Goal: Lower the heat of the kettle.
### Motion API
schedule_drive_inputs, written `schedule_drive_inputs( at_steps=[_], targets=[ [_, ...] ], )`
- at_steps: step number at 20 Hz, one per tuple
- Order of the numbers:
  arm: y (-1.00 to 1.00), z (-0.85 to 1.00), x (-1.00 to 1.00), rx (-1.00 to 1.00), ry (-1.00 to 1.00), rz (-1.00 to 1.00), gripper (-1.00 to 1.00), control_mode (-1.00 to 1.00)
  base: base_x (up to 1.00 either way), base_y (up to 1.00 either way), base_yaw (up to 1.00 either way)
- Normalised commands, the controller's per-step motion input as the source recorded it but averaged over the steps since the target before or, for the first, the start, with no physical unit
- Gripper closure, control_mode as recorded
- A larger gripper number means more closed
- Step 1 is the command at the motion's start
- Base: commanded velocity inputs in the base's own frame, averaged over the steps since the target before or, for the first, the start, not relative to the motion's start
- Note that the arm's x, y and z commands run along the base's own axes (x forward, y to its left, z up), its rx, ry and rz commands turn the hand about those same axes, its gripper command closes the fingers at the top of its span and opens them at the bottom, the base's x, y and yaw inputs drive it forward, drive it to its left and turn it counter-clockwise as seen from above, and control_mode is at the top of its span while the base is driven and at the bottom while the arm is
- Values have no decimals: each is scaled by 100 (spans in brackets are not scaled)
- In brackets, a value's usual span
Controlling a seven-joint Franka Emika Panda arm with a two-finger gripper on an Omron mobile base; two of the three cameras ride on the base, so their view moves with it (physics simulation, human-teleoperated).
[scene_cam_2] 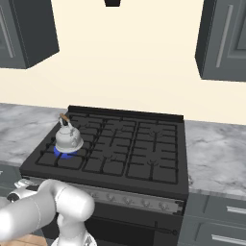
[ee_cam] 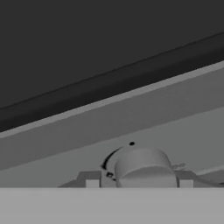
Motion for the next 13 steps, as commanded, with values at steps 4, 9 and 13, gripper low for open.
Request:
schedule_drive_inputs(
  at_steps=[4,9,13],
  targets=[
    [0,0,-1,29,1,0,100,-100,0,0,0],
    [0,0,0,30,0,0,100,-100,0,0,0],
    [0,0,0,31,0,0,100,-100,0,0,0]
  ],
)
